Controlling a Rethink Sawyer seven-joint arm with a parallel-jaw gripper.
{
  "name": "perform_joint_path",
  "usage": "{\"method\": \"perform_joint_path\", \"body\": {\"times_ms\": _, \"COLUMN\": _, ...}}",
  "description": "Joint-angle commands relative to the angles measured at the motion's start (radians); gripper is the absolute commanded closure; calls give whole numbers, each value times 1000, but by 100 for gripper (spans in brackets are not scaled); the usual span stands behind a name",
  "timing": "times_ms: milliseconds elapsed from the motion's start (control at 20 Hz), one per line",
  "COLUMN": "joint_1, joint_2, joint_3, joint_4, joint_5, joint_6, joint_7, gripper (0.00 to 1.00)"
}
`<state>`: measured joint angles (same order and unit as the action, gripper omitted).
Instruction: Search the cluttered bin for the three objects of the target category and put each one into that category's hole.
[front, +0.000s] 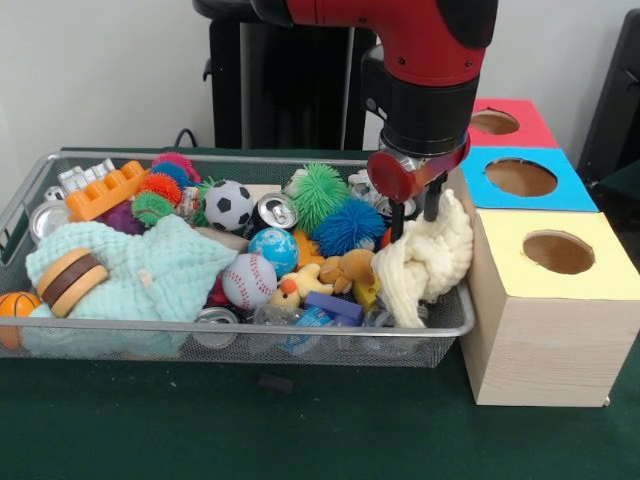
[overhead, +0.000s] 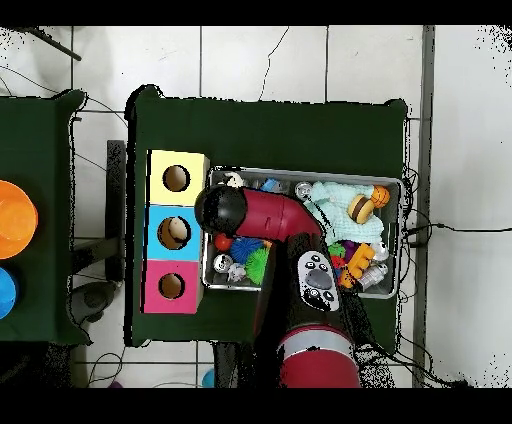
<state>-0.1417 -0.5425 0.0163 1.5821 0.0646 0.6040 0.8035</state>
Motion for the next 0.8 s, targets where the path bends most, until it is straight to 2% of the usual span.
{"method": "perform_joint_path", "body": {"times_ms": 50, "joint_1": -25, "joint_2": 23, "joint_3": 29, "joint_4": -46, "joint_5": 20, "joint_6": 92, "joint_7": 212, "gripper": 0}}
{"method": "perform_joint_path", "body": {"times_ms": 300, "joint_1": -29, "joint_2": 31, "joint_3": 32, "joint_4": -82, "joint_5": 25, "joint_6": 124, "joint_7": 209, "gripper": 0}}
{"method": "perform_joint_path", "body": {"times_ms": 800, "joint_1": -68, "joint_2": 82, "joint_3": 25, "joint_4": -293, "joint_5": -23, "joint_6": 289, "joint_7": 122, "gripper": 0}}
